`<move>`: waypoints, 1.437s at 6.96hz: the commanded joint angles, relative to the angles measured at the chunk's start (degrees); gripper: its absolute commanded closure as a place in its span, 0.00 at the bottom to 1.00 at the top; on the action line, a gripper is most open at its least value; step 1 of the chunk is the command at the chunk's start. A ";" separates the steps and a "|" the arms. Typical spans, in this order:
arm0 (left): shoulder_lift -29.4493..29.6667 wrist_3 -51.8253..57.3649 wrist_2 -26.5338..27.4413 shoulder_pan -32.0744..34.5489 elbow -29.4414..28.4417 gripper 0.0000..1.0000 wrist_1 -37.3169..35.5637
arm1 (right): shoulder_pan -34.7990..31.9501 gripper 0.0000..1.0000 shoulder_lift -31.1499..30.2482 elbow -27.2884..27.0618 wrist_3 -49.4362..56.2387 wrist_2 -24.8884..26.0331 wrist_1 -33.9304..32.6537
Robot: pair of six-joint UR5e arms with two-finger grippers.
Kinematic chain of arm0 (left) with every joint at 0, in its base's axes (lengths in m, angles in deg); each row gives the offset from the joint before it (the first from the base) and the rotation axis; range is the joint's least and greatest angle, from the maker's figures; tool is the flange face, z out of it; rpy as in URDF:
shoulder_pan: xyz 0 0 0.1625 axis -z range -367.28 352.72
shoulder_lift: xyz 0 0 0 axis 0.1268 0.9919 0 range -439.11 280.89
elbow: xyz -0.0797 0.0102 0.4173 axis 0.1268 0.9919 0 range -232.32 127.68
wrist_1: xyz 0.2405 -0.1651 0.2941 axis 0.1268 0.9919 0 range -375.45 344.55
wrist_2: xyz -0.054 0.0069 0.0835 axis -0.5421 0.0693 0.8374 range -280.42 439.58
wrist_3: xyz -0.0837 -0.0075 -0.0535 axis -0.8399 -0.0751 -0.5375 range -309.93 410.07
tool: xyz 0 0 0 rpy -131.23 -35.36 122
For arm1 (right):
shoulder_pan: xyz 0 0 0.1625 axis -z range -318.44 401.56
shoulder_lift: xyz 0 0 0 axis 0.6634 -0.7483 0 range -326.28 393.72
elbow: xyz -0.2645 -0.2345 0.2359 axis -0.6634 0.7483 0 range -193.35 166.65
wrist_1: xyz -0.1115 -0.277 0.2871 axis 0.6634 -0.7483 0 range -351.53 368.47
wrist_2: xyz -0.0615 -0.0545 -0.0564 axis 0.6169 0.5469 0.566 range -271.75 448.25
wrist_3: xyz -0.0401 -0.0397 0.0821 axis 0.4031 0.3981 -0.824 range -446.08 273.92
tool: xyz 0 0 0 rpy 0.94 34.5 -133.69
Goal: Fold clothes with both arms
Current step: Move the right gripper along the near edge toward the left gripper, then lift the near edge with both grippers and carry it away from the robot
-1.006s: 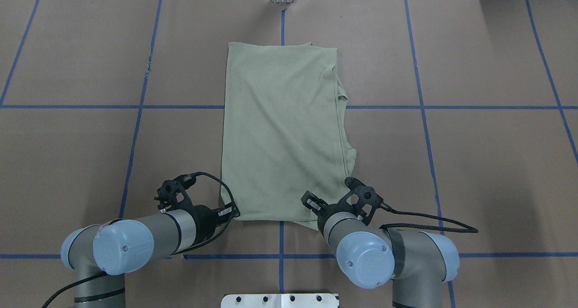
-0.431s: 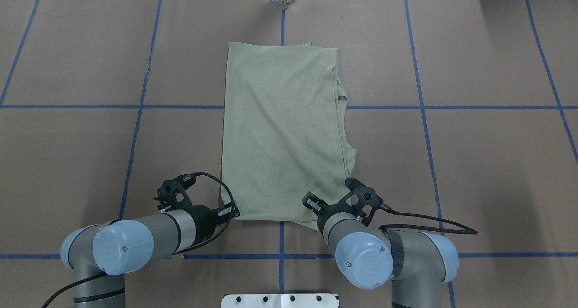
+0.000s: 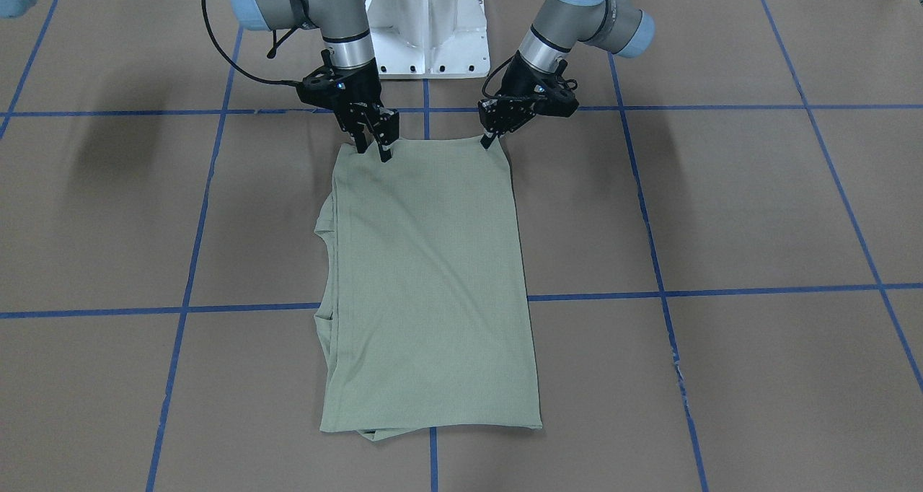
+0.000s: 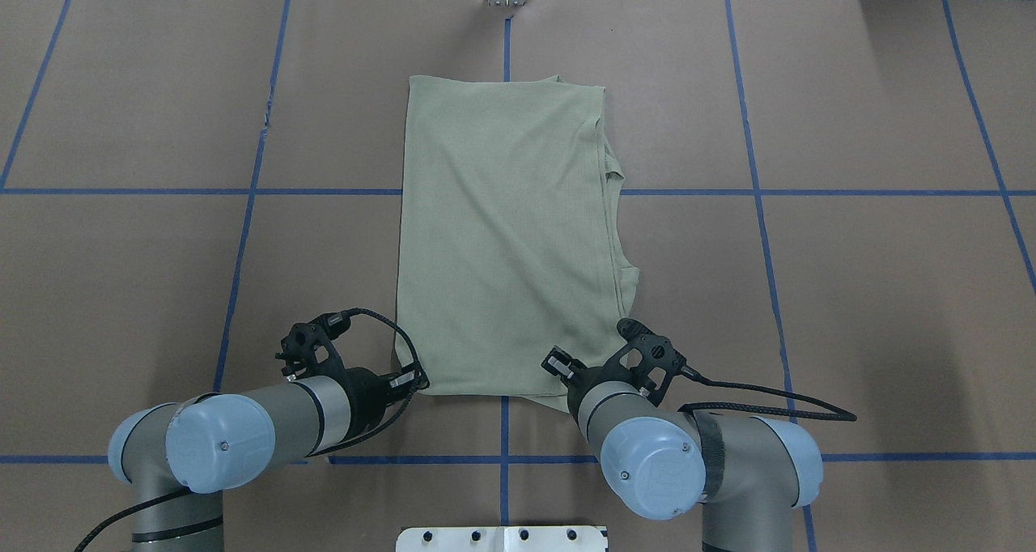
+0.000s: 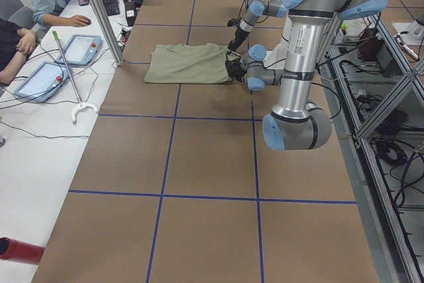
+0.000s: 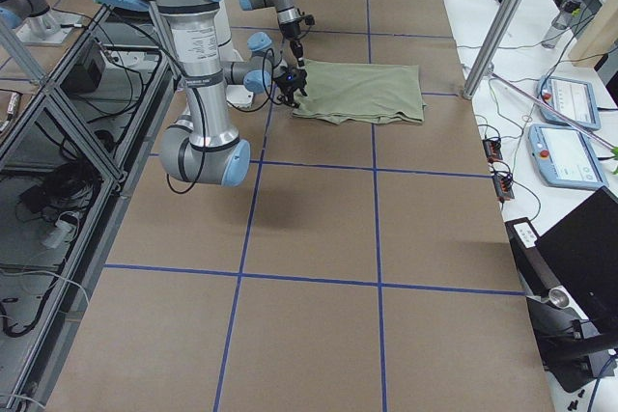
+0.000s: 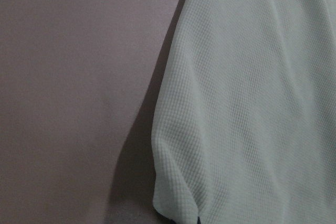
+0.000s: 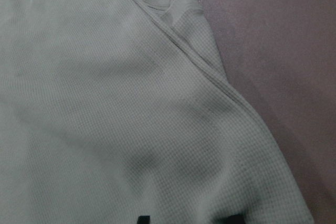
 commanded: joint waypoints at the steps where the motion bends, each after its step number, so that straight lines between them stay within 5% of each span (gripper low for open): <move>1: -0.06 0.00 0.00 0.00 0.00 1.00 0.00 | 0.00 1.00 -0.06 -0.16 0.00 0.00 -0.01; 5: -0.14 0.87 -0.70 0.09 2.01 1.00 -0.44 | -0.26 1.00 -0.15 -2.08 0.35 0.00 -0.27; 7: -2.24 5.44 -4.81 0.88 13.55 1.00 -6.97 | -0.18 1.00 -0.24 -14.06 0.44 -0.44 -14.17; 9: -1.56 5.45 -10.35 1.05 30.86 1.00 -24.70 | 1.49 1.00 0.37 -26.81 0.26 -1.39 -25.43; 10: -0.77 5.45 -11.85 1.49 35.03 1.00 -30.61 | 1.49 1.00 3.95 -30.10 0.26 -2.97 -32.80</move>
